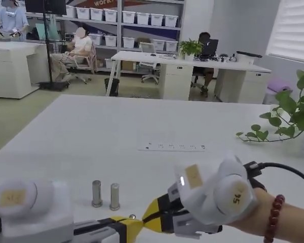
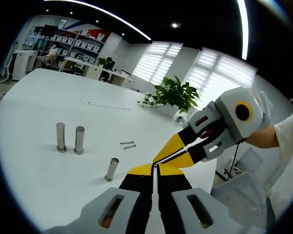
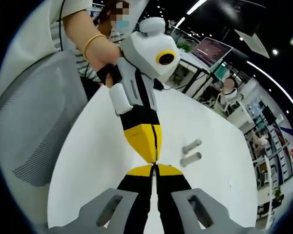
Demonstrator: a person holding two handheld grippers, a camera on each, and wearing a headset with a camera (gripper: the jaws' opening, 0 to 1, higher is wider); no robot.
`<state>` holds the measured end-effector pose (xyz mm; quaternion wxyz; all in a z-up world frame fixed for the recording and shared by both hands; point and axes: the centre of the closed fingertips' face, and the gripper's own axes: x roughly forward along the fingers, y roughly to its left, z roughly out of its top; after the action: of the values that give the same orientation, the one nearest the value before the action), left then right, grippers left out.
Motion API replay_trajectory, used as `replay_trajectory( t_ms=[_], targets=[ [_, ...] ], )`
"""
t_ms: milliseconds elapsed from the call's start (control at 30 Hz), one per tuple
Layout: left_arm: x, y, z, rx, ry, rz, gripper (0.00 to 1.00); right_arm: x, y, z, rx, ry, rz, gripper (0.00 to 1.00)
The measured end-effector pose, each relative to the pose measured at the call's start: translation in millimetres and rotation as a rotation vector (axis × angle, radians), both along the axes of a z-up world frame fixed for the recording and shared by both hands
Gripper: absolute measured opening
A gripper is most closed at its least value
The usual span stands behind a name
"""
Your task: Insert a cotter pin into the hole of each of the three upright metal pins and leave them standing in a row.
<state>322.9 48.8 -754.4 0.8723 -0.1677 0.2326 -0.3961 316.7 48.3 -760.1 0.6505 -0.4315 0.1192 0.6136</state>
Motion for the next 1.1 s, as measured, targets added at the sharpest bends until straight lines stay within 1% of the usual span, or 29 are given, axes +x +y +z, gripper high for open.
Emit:
replay_trajectory(
  t_ms=[67,133,167,200,233,267,333,433,467,533,567,600,633,667,733,767,800,900,967,1100],
  targets=[
    [-1.1,-0.2,-0.3,0.014,-0.011,-0.007,0.00,-0.4,-0.1,-0.6,0.011,0.017,-0.009,0.04],
    [-1.5,0.3,-1.8,0.041,-0.026,-0.016,0.00,-0.2,-1.3,-1.3,0.019,0.041,-0.027,0.05],
    [-2.0,0.5,-3.0,0.059,-0.035,-0.022,0.00,0.2,-1.4,-1.0,0.026,0.047,-0.034,0.07],
    [-2.2,1.0,-3.5,0.068,-0.042,-0.027,0.00,0.0,-1.6,-0.5,0.035,0.061,-0.038,0.09],
    [-2.6,0.9,-3.6,0.075,-0.051,-0.033,0.00,-1.2,-2.4,0.0,0.052,0.096,-0.053,0.09],
    [-3.1,1.4,-4.1,0.089,-0.064,-0.041,0.00,-0.9,-3.8,1.0,0.066,0.118,-0.064,0.09],
    [-3.9,2.5,-6.6,0.127,-0.090,-0.057,0.00,-0.7,-5.8,2.0,0.081,0.151,-0.080,0.09],
    [-6.5,1.8,-8.4,0.157,-0.121,-0.087,0.00,-3.7,-7.0,5.3,0.131,0.244,-0.112,0.10],
    [-7.1,2.0,-9.0,0.171,-0.137,-0.096,0.00,-3.5,-7.8,5.6,0.137,0.255,-0.116,0.11],
    [-8.9,1.8,-10.7,0.195,-0.153,-0.117,0.00,-3.0,-10.3,4.4,0.148,0.287,-0.131,0.11],
    [-10.1,1.6,-11.1,0.210,-0.169,-0.130,0.00,-4.3,-10.9,3.6,0.153,0.307,-0.134,0.11],
    [-10.7,1.7,-11.1,0.212,-0.172,-0.134,0.00,-5.7,-11.7,2.8,0.159,0.331,-0.133,0.11],
    [-12.3,0.8,-10.6,0.215,-0.186,-0.152,0.00,-7.8,-12.1,2.0,0.163,0.352,-0.130,0.11],
    [-12.8,0.8,-10.7,0.216,-0.188,-0.156,0.00,-10.3,-12.5,0.7,0.171,0.388,-0.136,0.11],
    [-15.3,-0.9,-10.9,0.236,-0.215,-0.190,0.00,-14.8,-13.5,-1.5,0.180,0.435,-0.122,0.12],
    [-16.3,-1.7,-10.5,0.234,-0.216,-0.195,0.00,-15.7,-14.3,-2.3,0.182,0.448,-0.121,0.12],
    [-17.5,-2.6,-10.2,0.235,-0.224,-0.208,0.00,-17.6,-14.9,-3.6,0.183,0.464,-0.116,0.12],
    [-22.2,-6.2,-7.9,0.224,-0.241,-0.245,0.00,-20.0,-16.5,-6.6,0.179,0.479,-0.108,0.12],
    [-25.5,-7.5,-7.9,0.229,-0.255,-0.277,0.00,-22.5,-17.5,-8.5,0.174,0.491,-0.098,0.12],
    [-30.1,-10.0,-6.3,0.218,-0.264,-0.307,0.00,-28.6,-18.1,-9.0,0.181,0.526,-0.076,0.12]
  ],
)
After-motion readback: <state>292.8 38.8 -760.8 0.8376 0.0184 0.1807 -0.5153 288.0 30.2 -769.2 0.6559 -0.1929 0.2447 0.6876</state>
